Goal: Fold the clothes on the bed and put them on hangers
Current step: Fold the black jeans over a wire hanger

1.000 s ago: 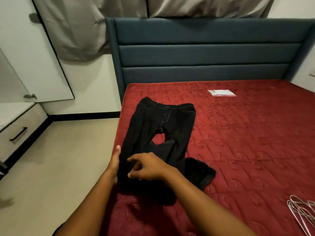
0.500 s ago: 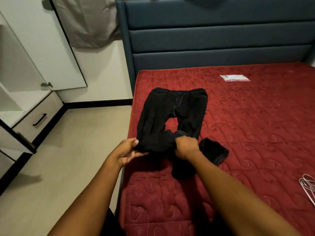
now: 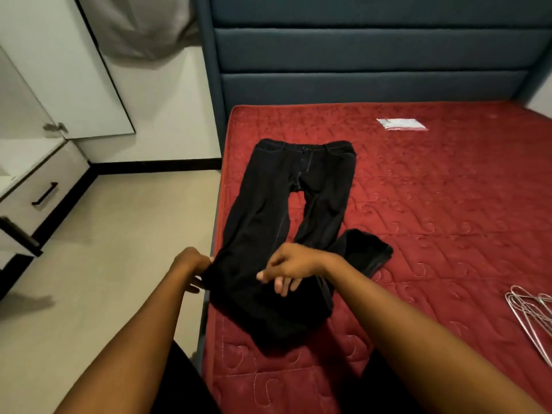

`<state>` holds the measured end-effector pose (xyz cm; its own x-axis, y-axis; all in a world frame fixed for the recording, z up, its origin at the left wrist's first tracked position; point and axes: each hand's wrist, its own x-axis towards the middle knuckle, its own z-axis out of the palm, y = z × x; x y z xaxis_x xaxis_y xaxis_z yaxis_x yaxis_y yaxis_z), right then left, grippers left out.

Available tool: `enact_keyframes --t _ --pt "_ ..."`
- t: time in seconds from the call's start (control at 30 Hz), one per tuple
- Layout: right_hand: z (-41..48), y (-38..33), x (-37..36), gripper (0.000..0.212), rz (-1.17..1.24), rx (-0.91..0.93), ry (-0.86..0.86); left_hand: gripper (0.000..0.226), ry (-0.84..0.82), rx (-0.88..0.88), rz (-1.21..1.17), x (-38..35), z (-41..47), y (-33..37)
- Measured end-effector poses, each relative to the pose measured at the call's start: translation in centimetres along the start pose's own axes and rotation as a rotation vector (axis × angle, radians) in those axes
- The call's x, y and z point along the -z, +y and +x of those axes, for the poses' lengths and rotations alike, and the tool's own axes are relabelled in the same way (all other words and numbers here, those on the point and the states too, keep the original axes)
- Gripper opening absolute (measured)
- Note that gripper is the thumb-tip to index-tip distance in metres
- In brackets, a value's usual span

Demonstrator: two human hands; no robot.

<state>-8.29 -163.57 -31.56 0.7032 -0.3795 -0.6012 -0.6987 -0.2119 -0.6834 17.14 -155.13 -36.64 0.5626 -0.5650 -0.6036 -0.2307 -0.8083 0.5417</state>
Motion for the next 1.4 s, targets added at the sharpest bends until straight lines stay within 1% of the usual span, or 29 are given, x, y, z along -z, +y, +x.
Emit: enact_keyframes --t 0.07,0.13,0.2,0.27,0.33,0.4,0.43,0.5,0.53,0.57,0.6,0.67,0.73,0.77,0.8,0.83,0.87,0.9,0.93,0.97,1.0,1.03,1.07,1.13,1.17,1.23,1.27,1.33,1.4 --pt "2.4 1.5 1.1 0.026 0.13 -0.019 0.227 0.036 0.217 -0.099 0.164 0.1 0.8 1.1" --pt "4.3 2.5 2.8 0.013 0.212 -0.025 0.507 0.039 0.38 -0.241 0.186 -0.6 1.5 2.8" --pt "6.0 3.3 4.7 0.017 0.183 -0.039 0.76 0.039 0.429 -0.355 0.148 -1.5 2.5 5.3" --pt "7.3 3.6 6.8 0.02 0.14 -0.084 0.937 0.041 0.389 -0.399 0.135 -2.5 3.9 8.0" --pt "8.7 3.5 9.0 0.02 0.173 -0.128 1.005 0.048 0.342 -0.374 0.161 -3.3 5.6 10.0" --pt "10.6 3.3 11.1 0.016 0.192 -0.199 0.96 0.051 0.334 -0.32 0.171 -3.6 7.4 11.3" --pt "11.3 3.1 11.8 0.021 0.164 -0.229 0.892 0.047 0.357 -0.291 0.175 -3.5 7.9 11.6" --pt "12.6 2.5 12.6 0.056 0.073 -0.269 0.716 0.033 0.447 -0.186 0.166 -2.8 8.8 11.5" --pt "13.1 2.3 12.9 0.067 0.028 -0.281 0.673 0.029 0.488 -0.128 0.166 -2.4 9.1 11.3" --pt "13.4 2.2 13.2 0.068 0.004 -0.294 0.681 0.028 0.518 -0.092 0.189 -2.2 9.3 11.4" --pt "13.4 2.4 13.5 0.06 -0.007 -0.292 0.725 0.028 0.557 -0.09 0.231 -2.3 9.2 11.5" --pt "12.4 3.1 14.0 0.036 -0.027 -0.273 0.9 0.036 0.68 -0.233 0.349 -3.7 8.9 12.5" --pt "10.7 5.3 14.5 0.028 -0.123 -0.291 1.126 0.038 0.746 -0.574 0.424 -6.7 7.5 14.0" --pt "9.9 6.8 14.6 0.032 -0.161 -0.326 1.208 0.033 0.695 -0.755 0.42 -8.6 6.6 14.6" --pt "9.0 8.5 14.7 0.043 -0.166 -0.38 1.248 0.028 0.564 -0.874 0.379 -10.6 5.2 15.2" --pt "7.8 10.3 14.6 0.063 -0.109 -0.473 1.217 0.033 0.377 -0.896 0.318 -13.0 4.0 15.3" --pt "6.7 11.5 14.5 0.088 -0.031 -0.561 1.137 0.046 0.199 -0.825 0.272 -15.1 2.8 15.2" --pt "5.5 12.6 14.2 0.112 0.026 -0.623 1.042 0.061 0.078 -0.731 0.265 -17.0 1.5 15.0" --pt "4.6 13.3 14.0 0.13 0.037 -0.639 0.953 0.075 0.024 -0.68 0.311 -18.6 0.3 14.7" --pt "4.0 13.8 13.8 0.142 0.021 -0.632 0.875 0.085 -0.011 -0.671 0.355 -20.1 -0.2 14.3" --pt "3.2 14.1 13.6 0.148 0.01 -0.608 0.805 0.086 -0.072 -0.672 0.368 -21.1 -1.1 14.0" --pt "2.6 14.3 13.6 0.146 0.007 -0.575 0.73 0.081 -0.16 -0.678 0.341 -21.6 -1.5 13.9" --pt "2.0 14.7 13.6 0.134 0.026 -0.538 0.66 0.071 -0.267 -0.693 0.289 -21.9 -1.9 13.9" --pt "0.9 15.5 14.1 0.094 0.11 -0.45 0.577 0.047 -0.495 -0.667 0.113 -21.6 -2.3 14.3" --pt "0.0 16.0 14.6 0.077 0.156 -0.428 0.58 0.04 -0.616 -0.648 0.026 -21.3 -2.8 14.6" --pt "-1.8 17.1 15.6 0.055 0.168 -0.452 0.644 0.043 -0.835 -0.637 -0.07 -20.7 -3.9 15.5" --pt "-2.7 17.8 16.1 0.051 0.163 -0.486 0.685 0.049 -0.911 -0.633 -0.075 -20.6 -4.4 16.0" --pt "-4.6 19.2 16.9 0.051 0.157 -0.546 0.769 0.053 -0.955 -0.569 -0.022 -20.8 -4.9 16.8" --pt "-5.8 20.5 17.5 0.052 0.16 -0.576 0.759 0.031 -0.83 -0.448 0.044 -21.4 -5.0 17.5"
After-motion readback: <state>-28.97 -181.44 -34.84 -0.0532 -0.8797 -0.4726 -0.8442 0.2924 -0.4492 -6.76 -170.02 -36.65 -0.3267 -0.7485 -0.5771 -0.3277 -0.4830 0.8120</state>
